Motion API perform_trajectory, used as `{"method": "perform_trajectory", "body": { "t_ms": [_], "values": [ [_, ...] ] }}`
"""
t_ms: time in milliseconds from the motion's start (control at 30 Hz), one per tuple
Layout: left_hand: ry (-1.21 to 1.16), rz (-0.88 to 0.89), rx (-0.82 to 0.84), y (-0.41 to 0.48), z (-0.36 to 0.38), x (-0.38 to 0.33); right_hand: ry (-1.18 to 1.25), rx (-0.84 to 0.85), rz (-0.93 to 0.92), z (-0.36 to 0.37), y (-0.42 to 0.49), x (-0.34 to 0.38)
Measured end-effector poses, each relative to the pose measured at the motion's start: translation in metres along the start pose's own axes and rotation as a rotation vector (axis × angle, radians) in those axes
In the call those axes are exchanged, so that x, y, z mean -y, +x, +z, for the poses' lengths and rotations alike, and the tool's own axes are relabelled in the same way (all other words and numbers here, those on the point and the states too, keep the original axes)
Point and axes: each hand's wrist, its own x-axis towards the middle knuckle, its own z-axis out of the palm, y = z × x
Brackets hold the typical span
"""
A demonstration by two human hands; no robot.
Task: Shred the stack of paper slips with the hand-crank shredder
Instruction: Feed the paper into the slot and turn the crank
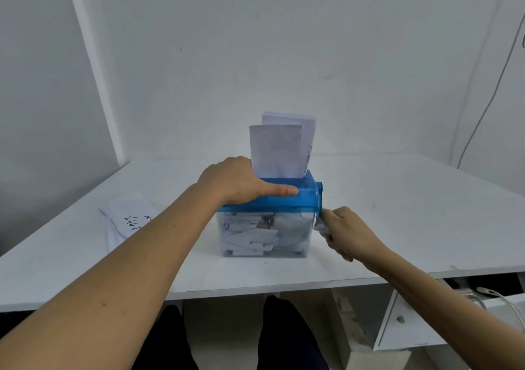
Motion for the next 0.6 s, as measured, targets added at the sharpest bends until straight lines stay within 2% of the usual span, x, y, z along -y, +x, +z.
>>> {"method": "perform_trajectory", "body": {
  "t_ms": [100,233,367,433,500,600],
  "values": [
    [0.125,-0.022,-0.008,0.003,-0.002,-0.002,0.077,0.010,-0.038,-0.013,-0.016,0.007],
    [0.119,-0.034,0.003,0.004,-0.001,-0.001,0.422,0.074,-0.068,-0.041,-0.023,0.025],
    [0.087,-0.003,-0.002,0.003,0.001,0.001,0.423,0.156,-0.159,-0.051,-0.016,0.025],
    [0.083,0.020,-0.017,0.002,0.000,0.000,0.391,0.090,-0.196,-0.050,-0.013,0.028],
    [0.071,0.038,-0.026,-0.001,0.000,-0.001,0.382,-0.059,-0.230,-0.049,-0.005,0.039],
    [0.072,0.045,-0.032,-0.003,0.002,-0.002,0.382,-0.249,-0.162,-0.058,0.018,0.057]
  ]
}}
